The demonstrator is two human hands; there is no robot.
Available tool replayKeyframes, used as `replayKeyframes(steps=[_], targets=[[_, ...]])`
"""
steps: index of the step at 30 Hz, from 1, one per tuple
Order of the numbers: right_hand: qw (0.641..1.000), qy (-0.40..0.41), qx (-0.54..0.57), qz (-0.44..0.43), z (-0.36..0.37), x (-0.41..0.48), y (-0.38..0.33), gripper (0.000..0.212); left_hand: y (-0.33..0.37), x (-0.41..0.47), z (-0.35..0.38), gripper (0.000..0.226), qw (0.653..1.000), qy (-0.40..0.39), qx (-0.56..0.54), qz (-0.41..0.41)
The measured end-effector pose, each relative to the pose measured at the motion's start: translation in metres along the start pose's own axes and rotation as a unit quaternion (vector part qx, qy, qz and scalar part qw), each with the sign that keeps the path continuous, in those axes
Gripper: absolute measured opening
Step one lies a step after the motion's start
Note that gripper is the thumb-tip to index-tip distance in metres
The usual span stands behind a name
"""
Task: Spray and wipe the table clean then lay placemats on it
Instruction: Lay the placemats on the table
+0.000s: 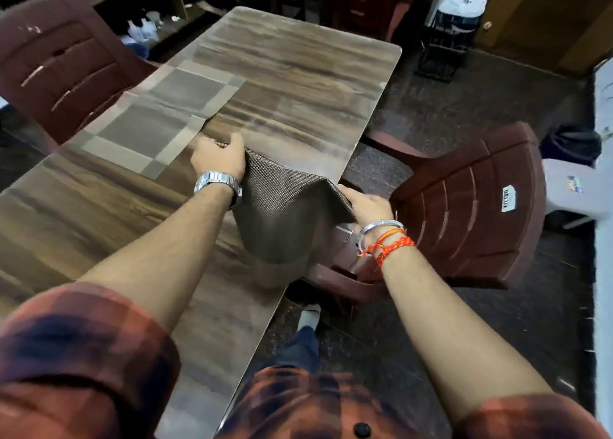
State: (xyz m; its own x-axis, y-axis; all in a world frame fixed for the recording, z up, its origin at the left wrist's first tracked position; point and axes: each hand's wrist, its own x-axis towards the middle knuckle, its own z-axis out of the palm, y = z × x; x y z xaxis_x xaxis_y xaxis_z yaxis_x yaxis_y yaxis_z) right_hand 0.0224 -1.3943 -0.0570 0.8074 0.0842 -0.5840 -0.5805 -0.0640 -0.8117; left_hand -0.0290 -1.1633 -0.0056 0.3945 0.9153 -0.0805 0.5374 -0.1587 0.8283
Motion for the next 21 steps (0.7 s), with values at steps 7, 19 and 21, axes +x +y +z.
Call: replayKeyframes(steps=[7,19,21], targets=[[0.987,-0.090,-0.021,0.128,0.013,0.047,-0.049,0.013,0.028,0.056,0.064,0.054,0.998,-0.051,-0.030,-0.029],[0.988,0.026,0.014,-0.150,0.034,0.117,-0.075,0.020,0.064,0.117,0.099,0.035,0.999,-0.035,-0.003,-0.007],[0.986,0.035,0.046,-0.159,0.035,0.118,-0.088,0.015,0.069,0.121,0.102,0.038,0.999,-0.029,-0.027,0.002]])
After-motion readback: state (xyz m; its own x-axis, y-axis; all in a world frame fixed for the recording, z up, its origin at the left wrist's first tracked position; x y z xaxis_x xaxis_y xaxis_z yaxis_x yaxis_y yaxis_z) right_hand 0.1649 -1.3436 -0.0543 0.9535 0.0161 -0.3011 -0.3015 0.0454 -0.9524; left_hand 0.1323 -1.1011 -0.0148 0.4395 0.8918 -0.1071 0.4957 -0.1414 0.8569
